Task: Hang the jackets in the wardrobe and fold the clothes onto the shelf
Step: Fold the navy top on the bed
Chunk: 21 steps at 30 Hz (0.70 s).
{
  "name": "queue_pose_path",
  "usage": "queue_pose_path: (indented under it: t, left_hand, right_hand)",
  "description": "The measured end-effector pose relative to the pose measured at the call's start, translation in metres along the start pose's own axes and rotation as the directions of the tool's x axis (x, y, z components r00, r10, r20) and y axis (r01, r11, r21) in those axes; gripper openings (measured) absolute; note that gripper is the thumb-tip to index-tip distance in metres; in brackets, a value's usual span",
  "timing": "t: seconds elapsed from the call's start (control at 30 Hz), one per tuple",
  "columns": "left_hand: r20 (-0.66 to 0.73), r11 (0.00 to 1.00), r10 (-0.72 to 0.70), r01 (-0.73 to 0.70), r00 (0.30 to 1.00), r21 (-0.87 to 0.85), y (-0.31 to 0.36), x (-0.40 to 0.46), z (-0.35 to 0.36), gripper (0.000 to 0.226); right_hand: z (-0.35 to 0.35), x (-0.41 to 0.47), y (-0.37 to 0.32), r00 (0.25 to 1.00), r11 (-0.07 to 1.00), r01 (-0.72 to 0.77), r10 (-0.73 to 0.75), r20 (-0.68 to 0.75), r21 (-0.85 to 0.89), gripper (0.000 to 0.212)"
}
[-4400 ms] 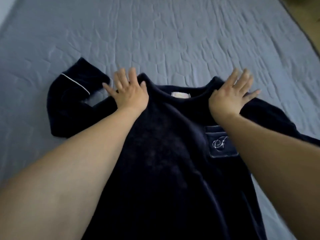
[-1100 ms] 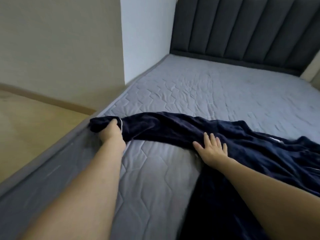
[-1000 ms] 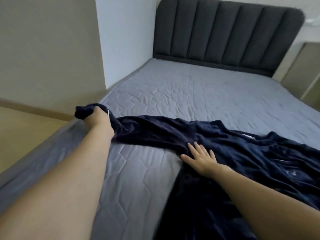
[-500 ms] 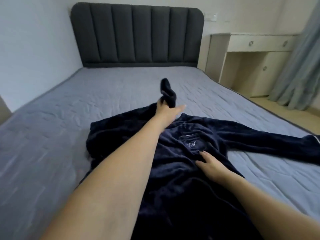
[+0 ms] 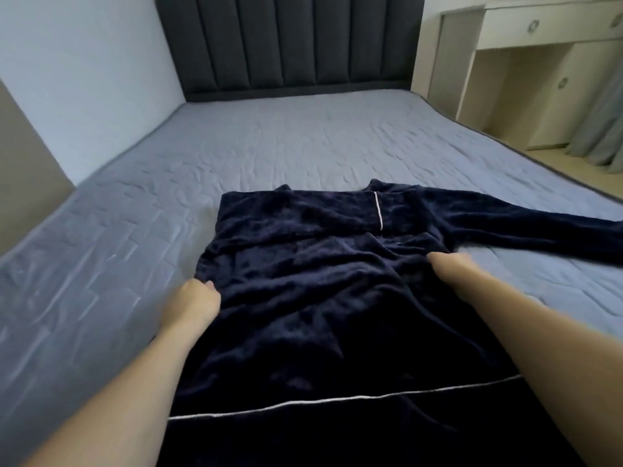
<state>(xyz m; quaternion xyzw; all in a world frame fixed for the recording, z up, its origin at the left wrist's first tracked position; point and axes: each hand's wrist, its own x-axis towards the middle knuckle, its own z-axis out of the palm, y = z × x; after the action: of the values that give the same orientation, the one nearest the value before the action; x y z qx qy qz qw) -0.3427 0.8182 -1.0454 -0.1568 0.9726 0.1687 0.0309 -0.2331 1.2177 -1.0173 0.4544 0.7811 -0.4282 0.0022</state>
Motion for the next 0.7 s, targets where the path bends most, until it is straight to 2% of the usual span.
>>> queue_pose_path:
  t: [0.07,0.17,0.2,0.23,0.27,0.3,0.33,0.37,0.4,0.43,0.47,0.53,0.57,0.6,0.63,0.7]
  left_hand:
    - [-0.078,0.998,-0.012,0.017,0.997,0.067,-0.013,0.008,-0.022,0.041]
    - [-0.077,0.960,-0.048,0.067,0.996,0.271,-0.022,0.004,-0.041,0.046]
    - [-0.076,0.943,0.033,-0.006,0.997,0.332,-0.014,-0.008,-0.041,0.048]
    - [-0.060,0.920,0.179,-0.146,0.982,0.364,0.001,-0.025,-0.039,0.047]
    - [-0.003,0.877,0.355,-0.332,0.935,0.349,0.020,-0.045,-0.035,0.042]
    - [0.110,0.815,0.500,-0.510,0.859,0.273,0.038,-0.069,-0.032,0.034]
    - [0.271,0.753,0.587,-0.637,0.763,0.164,0.055,-0.095,-0.028,0.030]
    - [0.441,0.705,0.614,-0.706,0.654,0.067,0.068,-0.121,-0.023,0.039]
    - [0.578,0.673,0.596,-0.739,0.557,0.018,0.077,-0.145,-0.017,0.053]
    - [0.676,0.627,0.555,-0.778,0.485,0.044,0.083,-0.164,-0.011,0.065]
    - [0.734,0.552,0.514,-0.826,0.444,0.114,0.086,-0.181,-0.007,0.070]
    - [0.770,0.406,0.483,-0.885,0.418,0.226,0.087,-0.203,-0.001,0.054]
    - [0.770,0.362,0.482,-0.896,0.417,0.259,0.087,-0.209,0.000,0.042]
    - [0.769,0.328,0.466,-0.893,0.438,0.309,0.087,-0.214,-0.002,0.035]
    - [0.764,0.294,0.430,-0.875,0.480,0.384,0.088,-0.218,-0.007,0.034]
    - [0.723,0.210,0.371,-0.811,0.583,0.546,0.088,-0.225,-0.020,0.038]
  right_hand:
    - [-0.021,-0.017,0.010,0.974,0.996,-0.048,0.031,0.225,0.072,0.042]
    - [-0.045,-0.040,0.037,0.883,0.987,-0.135,0.078,0.463,0.091,0.029]
    - [-0.048,-0.048,0.047,0.857,0.982,-0.143,0.060,0.512,0.125,0.030]
    - [-0.050,-0.056,0.055,0.824,0.973,-0.164,0.046,0.565,0.160,0.034]
    - [-0.051,-0.065,0.063,0.793,0.965,-0.188,0.040,0.607,0.183,0.035]
    - [-0.051,-0.073,0.069,0.774,0.960,-0.205,0.040,0.632,0.189,0.035]
    - [-0.055,-0.077,0.075,0.767,0.965,-0.201,0.048,0.640,0.169,0.037]
    - [-0.061,-0.081,0.078,0.769,0.974,-0.195,0.077,0.635,0.118,0.042]
    - [-0.070,-0.086,0.079,0.800,0.983,-0.176,0.115,0.588,0.047,0.048]
    - [-0.079,-0.089,0.078,0.851,0.989,-0.143,0.137,0.508,-0.027,0.054]
    - [-0.086,-0.092,0.076,0.905,0.992,-0.093,0.120,0.409,-0.086,0.061]
    - [-0.093,-0.096,0.073,0.990,0.974,0.039,-0.008,0.139,-0.222,0.070]
    - [-0.095,-0.097,0.072,0.996,0.962,0.079,-0.065,0.064,-0.262,0.068]
    - [-0.096,-0.098,0.073,0.993,0.979,0.062,-0.040,0.109,-0.196,0.059]
    - [-0.097,-0.100,0.076,0.967,0.994,-0.022,0.048,0.249,-0.107,0.054]
    - [-0.096,-0.107,0.093,0.837,0.982,-0.170,0.186,0.514,-0.078,0.047]
